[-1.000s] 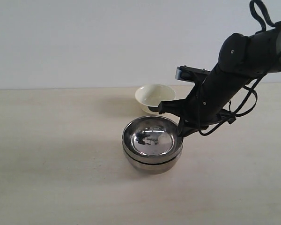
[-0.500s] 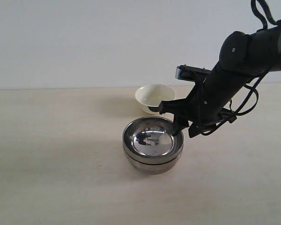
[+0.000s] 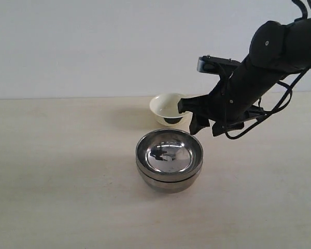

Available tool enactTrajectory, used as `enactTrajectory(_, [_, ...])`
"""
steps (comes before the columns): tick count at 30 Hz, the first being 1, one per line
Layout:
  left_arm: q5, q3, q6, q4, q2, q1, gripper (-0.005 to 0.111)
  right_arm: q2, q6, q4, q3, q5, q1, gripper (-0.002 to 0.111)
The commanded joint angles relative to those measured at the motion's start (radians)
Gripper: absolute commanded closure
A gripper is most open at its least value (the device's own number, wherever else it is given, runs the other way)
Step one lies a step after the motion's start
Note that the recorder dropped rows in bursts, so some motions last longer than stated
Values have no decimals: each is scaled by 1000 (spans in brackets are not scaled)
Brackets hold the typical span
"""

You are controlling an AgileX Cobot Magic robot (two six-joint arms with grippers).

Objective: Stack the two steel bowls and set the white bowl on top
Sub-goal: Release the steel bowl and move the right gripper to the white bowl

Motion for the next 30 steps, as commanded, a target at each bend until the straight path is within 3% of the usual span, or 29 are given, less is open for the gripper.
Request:
enactTrajectory(1, [-8, 3, -10, -8, -4, 3, 103, -32, 19, -30, -28, -39, -3, 60])
enactTrajectory(9, [-8, 3, -10, -8, -4, 3, 103, 42, 73, -70, -214, 48, -3, 60])
enactTrajectory(17, [-8, 3, -10, -8, -4, 3, 103, 61, 73, -87, -219, 13, -13, 60])
enactTrajectory(23, [-8, 3, -10, -8, -4, 3, 103, 103, 73, -73, -224, -52, -74, 60])
enactTrajectory(30, [-8, 3, -10, -8, -4, 3, 103, 327, 43, -25, -542, 66, -104, 60])
